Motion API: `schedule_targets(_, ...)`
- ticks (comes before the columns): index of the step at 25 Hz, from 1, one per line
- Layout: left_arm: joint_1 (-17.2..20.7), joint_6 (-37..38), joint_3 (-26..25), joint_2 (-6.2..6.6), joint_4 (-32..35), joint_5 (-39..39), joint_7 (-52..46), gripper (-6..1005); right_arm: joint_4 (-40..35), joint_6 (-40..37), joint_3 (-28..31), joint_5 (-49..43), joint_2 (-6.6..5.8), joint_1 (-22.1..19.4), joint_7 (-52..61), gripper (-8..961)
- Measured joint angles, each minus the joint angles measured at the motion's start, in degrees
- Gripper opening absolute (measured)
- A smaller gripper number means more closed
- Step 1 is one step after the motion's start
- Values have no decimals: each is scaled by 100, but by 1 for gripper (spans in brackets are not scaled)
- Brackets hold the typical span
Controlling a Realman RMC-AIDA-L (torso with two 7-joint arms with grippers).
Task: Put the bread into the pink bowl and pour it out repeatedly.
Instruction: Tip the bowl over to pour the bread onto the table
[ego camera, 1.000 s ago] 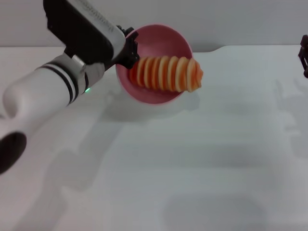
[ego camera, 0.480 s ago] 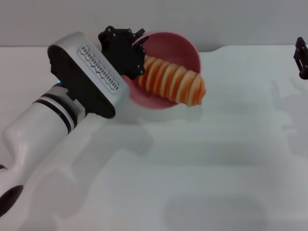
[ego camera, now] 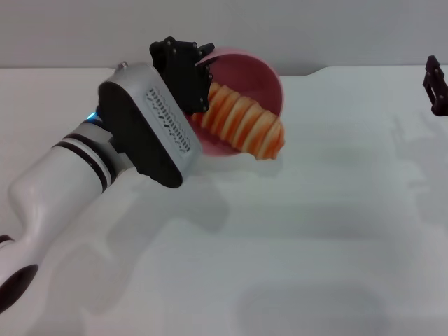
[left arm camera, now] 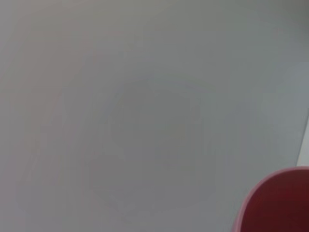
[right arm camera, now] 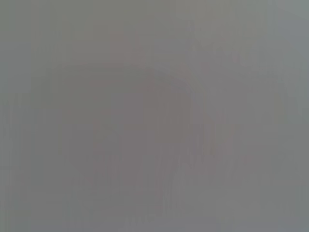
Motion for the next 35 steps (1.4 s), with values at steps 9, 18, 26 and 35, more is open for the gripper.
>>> schedule_targets(9,-16,123,-76,-32,-57,-54,1066,47,-16,85,-16,-4,2,59,4,508)
schedule_targets(18,90,811,-151,-46,-170,-71,1739,47,-46,169,-27,-4,2,76,12,508)
schedule_targets(26,107,1046,-122,-58,-306,-175,2195,47,-51,177,-44,-4,2,76,31,508)
schedule_targets(35,64,1790,82,-58,-702,-1007,3449,47,-49,246,-45,-4,2,134,73,508)
